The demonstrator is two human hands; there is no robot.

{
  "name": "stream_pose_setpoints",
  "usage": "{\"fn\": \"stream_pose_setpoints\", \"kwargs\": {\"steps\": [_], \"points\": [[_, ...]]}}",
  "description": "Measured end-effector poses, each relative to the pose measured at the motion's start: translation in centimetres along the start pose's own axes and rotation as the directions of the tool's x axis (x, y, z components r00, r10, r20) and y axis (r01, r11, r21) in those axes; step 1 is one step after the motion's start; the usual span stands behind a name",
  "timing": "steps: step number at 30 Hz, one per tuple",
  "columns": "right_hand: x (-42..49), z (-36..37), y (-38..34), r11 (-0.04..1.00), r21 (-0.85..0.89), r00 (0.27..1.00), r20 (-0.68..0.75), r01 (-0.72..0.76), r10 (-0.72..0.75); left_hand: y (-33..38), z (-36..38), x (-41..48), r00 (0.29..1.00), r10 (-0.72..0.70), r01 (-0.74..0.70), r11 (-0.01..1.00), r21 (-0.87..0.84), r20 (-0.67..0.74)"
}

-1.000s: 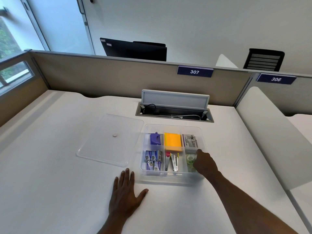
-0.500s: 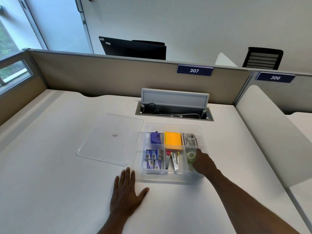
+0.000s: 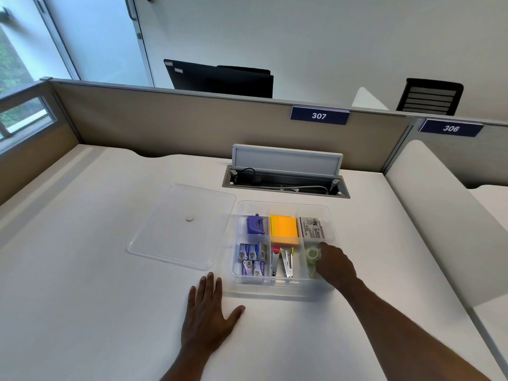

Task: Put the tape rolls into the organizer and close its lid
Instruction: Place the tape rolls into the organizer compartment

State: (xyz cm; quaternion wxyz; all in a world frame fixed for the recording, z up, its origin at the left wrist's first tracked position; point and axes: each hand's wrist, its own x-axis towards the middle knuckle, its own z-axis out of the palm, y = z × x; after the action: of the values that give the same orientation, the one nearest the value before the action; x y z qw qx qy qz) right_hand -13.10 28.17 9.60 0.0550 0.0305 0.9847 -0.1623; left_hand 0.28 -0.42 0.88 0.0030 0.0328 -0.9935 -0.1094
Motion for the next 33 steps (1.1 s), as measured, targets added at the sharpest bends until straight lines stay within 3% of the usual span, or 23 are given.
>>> {"fn": "stream_pose_setpoints", "kwargs": {"steps": [20,33], "points": [[1.1,0.8,0.0,0.998,0.003,0.992,0.109,-0.065,0.064,-0.1,0.3,0.1,1.000,-0.010,0.010,1.000,0.006,0.010],[1.5,0.8,-0.1,0.992,-0.112,0.998,0.020,-0.064,0.066,-0.1,0.2,0.1,0.999,-0.018,0.018,1.000,-0.007,0.035]]}}
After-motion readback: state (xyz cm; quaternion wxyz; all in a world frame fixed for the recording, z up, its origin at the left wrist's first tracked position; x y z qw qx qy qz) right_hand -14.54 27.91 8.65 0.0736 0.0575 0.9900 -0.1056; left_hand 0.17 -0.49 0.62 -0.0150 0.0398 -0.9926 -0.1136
